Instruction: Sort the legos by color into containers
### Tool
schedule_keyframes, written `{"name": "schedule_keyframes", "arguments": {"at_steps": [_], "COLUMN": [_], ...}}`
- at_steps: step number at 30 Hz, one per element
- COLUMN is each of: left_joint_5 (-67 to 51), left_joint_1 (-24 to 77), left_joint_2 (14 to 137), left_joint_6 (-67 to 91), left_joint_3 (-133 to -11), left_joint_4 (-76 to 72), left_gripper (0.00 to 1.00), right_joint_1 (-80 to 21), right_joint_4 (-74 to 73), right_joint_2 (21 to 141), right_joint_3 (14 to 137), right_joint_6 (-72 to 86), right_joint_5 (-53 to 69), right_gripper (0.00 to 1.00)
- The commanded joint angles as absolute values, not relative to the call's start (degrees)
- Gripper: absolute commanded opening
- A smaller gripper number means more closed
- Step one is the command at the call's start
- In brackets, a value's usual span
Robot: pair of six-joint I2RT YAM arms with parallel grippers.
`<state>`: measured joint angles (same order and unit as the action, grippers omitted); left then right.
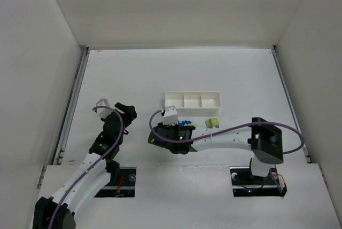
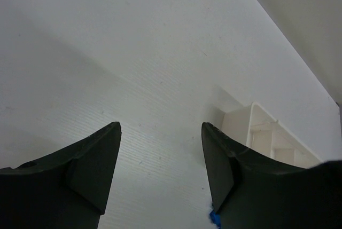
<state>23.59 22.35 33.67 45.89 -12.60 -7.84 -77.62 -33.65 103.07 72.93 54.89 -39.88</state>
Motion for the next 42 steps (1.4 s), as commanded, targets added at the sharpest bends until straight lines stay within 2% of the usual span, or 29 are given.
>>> {"name": "schedule_keyframes", "arguments": {"at_steps": [1, 5, 12, 18, 25, 33, 42], "left_joint_5": [19.0, 11.3, -2.3, -8.5, -8.5, -6.3, -4.1], "left_joint_1": [23.1, 23.9, 22.9, 23.6, 26.5, 28.2, 29.0], "left_joint_2": [34.9, 33.8, 30.5, 33.6, 39.9, 44.2, 47.5], "left_joint_6": [47.3, 48.3, 56.9, 69.2, 73.0, 73.0, 73.8], "left_joint_3": [-13.5, -15.2, -16.6, -15.1, -14.3, -14.9, -14.3], "left_joint_4": [-11.1, -13.5, -20.2, -31.9, -40.9, -45.5, -50.6], "left_gripper": [0.6, 0.66, 0.66, 0.7, 0.7, 0.63, 0.39], "right_joint_1": [-75.4, -70.5, -56.8, -47.9, -45.0, -45.0, -45.2], "right_joint_4": [-28.1, -15.9, 12.1, 29.1, 42.7, 48.6, 54.6], "right_joint_2": [92.3, 82.7, 68.9, 69.4, 75.8, 81.1, 84.9], "right_joint_3": [70.1, 63.3, 48.7, 42.5, 41.2, 41.6, 39.9], "right_joint_6": [48.5, 42.3, 41.6, 49.3, 58.3, 62.9, 67.7], "right_joint_5": [-42.8, -35.7, -11.1, 1.9, 8.4, 8.9, 9.3], "right_gripper": [0.2, 0.21, 0.25, 0.25, 0.26, 0.27, 0.26]}}
